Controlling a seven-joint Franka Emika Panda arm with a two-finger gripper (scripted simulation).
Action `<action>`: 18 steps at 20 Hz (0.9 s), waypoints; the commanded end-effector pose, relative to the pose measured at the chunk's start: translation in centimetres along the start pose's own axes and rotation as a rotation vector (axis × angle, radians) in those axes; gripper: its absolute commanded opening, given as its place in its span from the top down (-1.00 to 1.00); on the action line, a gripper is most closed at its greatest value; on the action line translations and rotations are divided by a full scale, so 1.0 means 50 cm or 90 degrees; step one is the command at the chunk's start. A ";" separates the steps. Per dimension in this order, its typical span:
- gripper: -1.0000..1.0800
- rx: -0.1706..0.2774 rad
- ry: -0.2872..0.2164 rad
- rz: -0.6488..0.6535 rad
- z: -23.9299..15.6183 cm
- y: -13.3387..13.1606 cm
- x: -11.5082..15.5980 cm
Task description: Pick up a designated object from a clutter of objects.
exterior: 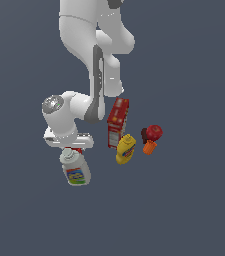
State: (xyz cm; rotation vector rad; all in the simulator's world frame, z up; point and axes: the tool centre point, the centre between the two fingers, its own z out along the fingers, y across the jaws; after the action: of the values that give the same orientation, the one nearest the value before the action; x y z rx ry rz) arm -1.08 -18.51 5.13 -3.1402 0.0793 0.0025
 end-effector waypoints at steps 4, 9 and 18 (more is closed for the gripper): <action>1.00 0.000 0.001 0.000 0.008 0.001 0.002; 1.00 0.000 0.001 0.000 0.008 0.001 0.002; 1.00 0.000 0.002 0.000 -0.006 -0.008 0.001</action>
State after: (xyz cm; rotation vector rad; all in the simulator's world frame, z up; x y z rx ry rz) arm -1.09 -18.33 5.09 -3.1405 0.0816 0.0020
